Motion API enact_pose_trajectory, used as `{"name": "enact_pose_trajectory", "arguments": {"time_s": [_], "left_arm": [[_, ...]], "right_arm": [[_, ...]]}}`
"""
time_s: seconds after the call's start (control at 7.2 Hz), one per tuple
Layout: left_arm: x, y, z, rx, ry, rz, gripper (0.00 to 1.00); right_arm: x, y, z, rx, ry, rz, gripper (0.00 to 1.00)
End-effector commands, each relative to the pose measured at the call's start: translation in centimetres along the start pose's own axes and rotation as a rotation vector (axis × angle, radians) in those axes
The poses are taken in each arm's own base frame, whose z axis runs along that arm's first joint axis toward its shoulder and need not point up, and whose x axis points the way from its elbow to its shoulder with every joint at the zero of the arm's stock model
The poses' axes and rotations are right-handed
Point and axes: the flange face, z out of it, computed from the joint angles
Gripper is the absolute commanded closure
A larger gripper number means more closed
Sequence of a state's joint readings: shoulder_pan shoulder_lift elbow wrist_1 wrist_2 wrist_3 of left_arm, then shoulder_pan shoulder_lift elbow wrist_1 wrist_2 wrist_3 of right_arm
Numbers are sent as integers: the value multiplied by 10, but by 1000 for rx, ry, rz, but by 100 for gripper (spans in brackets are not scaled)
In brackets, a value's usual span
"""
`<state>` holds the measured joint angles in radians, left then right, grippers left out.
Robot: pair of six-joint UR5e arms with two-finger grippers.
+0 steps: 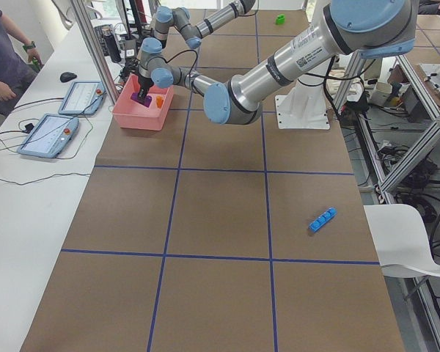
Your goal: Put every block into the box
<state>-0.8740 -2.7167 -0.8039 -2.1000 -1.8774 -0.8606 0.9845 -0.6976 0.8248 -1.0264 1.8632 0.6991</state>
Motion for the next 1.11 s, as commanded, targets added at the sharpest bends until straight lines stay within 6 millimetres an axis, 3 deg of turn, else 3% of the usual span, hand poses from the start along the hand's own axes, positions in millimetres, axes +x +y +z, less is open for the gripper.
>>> {"name": "enact_pose_trajectory", "arguments": {"time_s": [0.0, 0.28, 0.42, 0.56, 0.69, 0.83, 0.97], "left_arm": [[1, 0, 0, 0, 0, 1, 100], [5, 4, 2, -4, 2, 4, 100], [5, 4, 2, -4, 2, 4, 100], [4, 4, 3, -6, -2, 3, 52], [6, 3, 0, -2, 4, 5, 1], [16, -1, -14, 18, 27, -36, 0], [25, -4, -31, 30, 55, -70, 0]], "right_arm": [[0, 12, 21, -25, 33, -4, 2], [16, 18, 44, -17, 49, -3, 6], [12, 15, 41, -11, 45, -5, 37], [9, 14, 40, -14, 38, -6, 85], [6, 13, 38, -16, 31, -7, 100], [6, 11, 34, -20, 15, -6, 100], [10, -3, 14, -15, -28, 4, 100]]}}
